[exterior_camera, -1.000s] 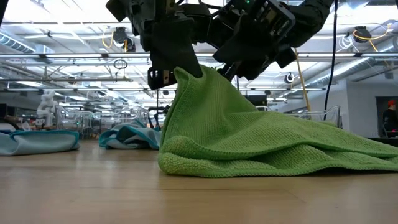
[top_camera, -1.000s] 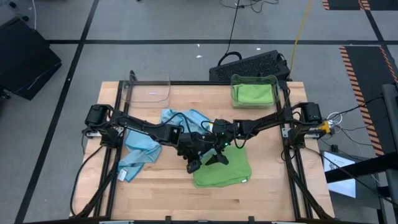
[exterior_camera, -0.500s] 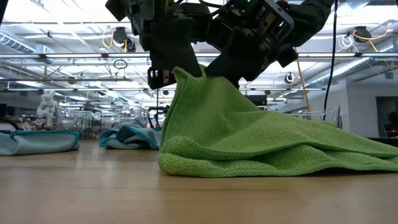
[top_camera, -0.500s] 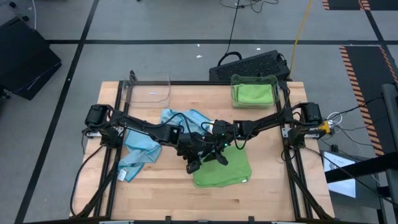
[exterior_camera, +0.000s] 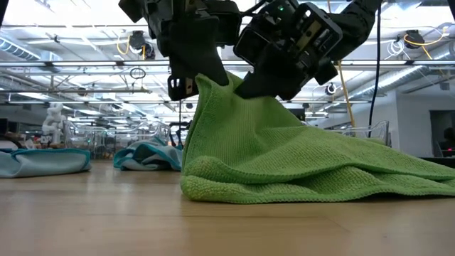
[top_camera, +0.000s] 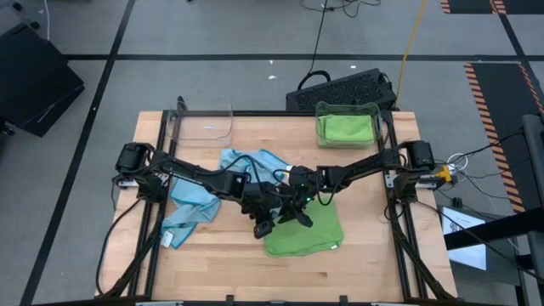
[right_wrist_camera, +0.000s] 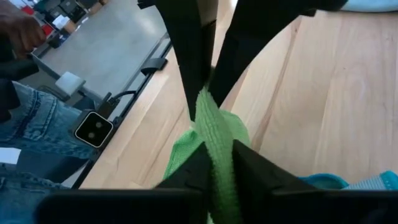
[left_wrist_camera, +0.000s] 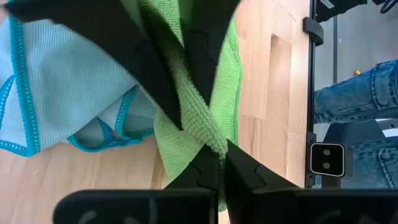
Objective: Sort microfiber towel by color & place in baskets
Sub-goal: Fold the green towel
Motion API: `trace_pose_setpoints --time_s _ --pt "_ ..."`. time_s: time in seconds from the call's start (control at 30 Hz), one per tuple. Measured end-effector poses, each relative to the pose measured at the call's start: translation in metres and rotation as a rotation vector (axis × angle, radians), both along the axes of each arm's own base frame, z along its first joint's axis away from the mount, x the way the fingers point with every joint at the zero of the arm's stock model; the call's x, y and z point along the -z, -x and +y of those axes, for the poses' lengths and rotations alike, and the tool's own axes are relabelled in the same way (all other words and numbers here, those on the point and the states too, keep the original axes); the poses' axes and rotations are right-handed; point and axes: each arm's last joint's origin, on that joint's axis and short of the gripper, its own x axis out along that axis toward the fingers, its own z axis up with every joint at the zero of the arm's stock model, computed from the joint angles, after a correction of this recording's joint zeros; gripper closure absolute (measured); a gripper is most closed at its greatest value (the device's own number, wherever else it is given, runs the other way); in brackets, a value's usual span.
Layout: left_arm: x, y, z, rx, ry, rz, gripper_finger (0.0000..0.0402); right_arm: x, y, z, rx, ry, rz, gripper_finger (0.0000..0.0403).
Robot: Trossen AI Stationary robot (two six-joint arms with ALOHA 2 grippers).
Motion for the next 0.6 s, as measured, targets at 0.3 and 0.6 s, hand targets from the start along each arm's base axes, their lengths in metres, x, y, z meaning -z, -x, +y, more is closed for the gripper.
trace_pose_setpoints --time_s 0.3,0.6 --pt "-0.001 0.000 -0.002 -0.057 0.017 0.014 0.0385 -0.005 -0.002 0.000 0.000 0.003 -0.019 0.0400" --pt "0.005 0.014 -0.028 -0.285 -0.075 0.135 0.0239 -0.005 -0.001 0.000 0.008 -0.015 0.021 0.0401"
